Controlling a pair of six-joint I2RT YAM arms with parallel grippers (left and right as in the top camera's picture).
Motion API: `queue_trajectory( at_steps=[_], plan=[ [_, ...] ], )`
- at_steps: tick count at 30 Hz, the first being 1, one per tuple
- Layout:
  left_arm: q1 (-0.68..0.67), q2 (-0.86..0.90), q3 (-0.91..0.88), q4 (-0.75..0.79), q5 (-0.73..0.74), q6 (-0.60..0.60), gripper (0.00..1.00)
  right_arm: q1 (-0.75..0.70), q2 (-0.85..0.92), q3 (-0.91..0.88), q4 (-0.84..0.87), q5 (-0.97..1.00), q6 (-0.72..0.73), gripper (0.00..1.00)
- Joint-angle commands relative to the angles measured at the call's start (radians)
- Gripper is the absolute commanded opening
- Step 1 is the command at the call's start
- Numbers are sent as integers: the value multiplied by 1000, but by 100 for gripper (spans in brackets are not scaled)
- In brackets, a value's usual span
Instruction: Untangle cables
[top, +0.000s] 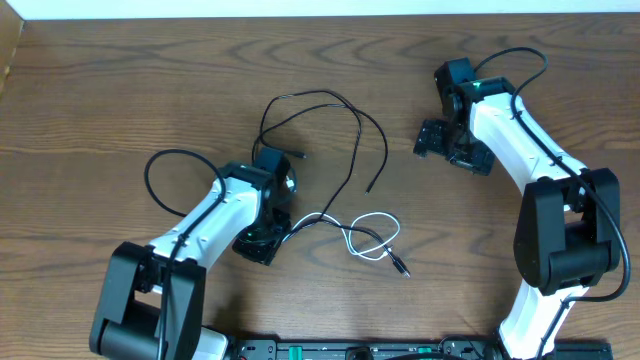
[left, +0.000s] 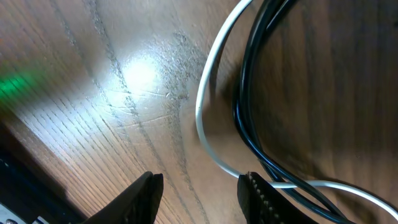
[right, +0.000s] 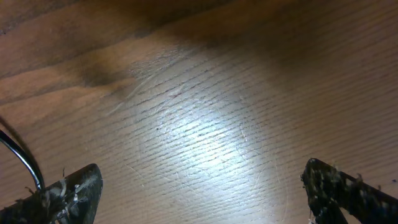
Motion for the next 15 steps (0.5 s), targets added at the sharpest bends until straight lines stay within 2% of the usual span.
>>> queue_trajectory(
  at_steps=[1,8,15],
  plan=[
    [-9,18,-9,1,0,-31,45,7,-19,-4,2,-3,-12,99],
    [-10,18,-9,17,-71,-122,45,7,-19,-4,2,-3,-12,99],
    [-10,18,-9,28,-82,-124,45,7,-19,-4,2,-3,-12,99]
  ],
)
